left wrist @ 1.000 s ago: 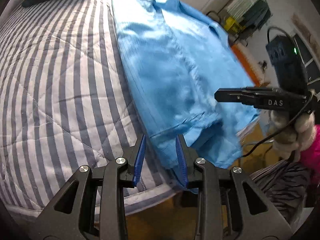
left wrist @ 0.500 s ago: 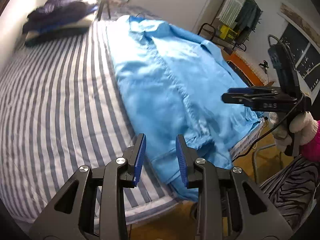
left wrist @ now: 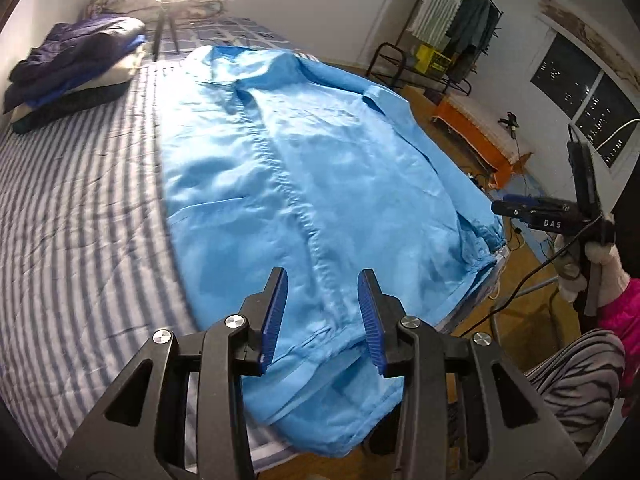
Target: Fold large clothes
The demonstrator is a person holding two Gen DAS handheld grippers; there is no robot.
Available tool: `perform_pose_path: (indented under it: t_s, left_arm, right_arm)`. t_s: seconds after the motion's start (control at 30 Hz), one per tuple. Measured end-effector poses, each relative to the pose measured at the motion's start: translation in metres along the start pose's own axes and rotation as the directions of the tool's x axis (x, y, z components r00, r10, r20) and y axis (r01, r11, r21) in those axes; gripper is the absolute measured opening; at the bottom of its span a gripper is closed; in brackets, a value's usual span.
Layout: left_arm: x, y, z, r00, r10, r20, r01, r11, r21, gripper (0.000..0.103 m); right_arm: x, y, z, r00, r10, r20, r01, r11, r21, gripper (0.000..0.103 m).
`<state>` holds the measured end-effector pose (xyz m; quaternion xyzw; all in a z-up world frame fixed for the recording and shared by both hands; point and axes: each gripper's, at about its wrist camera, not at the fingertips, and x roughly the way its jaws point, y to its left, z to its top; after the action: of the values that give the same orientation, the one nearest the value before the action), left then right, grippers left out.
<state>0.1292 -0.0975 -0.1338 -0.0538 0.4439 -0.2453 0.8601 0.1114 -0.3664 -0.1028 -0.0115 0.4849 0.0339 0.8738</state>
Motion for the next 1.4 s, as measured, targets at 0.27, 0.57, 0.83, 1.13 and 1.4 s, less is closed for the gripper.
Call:
perform_pose_path:
  t_s: [0.27, 0.57, 0.83, 1.13, 1.4]
  left_arm:
    - [0.027, -0.023, 0.016, 0.998, -0.043, -0.036, 0.044, 0.999, 0.028, 0.037]
    - [0.050, -0.031, 0.028, 0.996, -0.065, -0.068, 0.067, 0.997, 0.034, 0.037]
    - [0.065, -0.037, 0.029, 0.995, -0.038, -0.091, 0.045, 0.996, 0.077, 0.050]
    - [0.076, -0.043, 0.027, 0.992, -0.057, -0.115, 0.068, 0.992, 0.101, 0.050]
    - [0.074, -0.042, 0.025, 0.991, -0.065, -0.113, 0.077, 0.991, 0.107, 0.050]
  right_arm:
    - [0.020, -0.082, -0.009, 0.992, -0.120, -0.041, 0.125, 0.981, 0.146, 0.058]
    - [0.046, -0.129, 0.001, 0.986, -0.149, -0.076, 0.163, 0.960, 0.229, 0.058]
    - [0.067, -0.140, 0.006, 0.988, -0.123, -0.098, 0.142, 0.966, 0.216, 0.062]
    - [0.084, -0.144, 0.009, 0.988, -0.080, -0.129, 0.105, 0.974, 0.200, 0.058]
    - [0.081, -0.132, 0.012, 0.984, -0.108, -0.140, 0.128, 0.982, 0.138, 0.005]
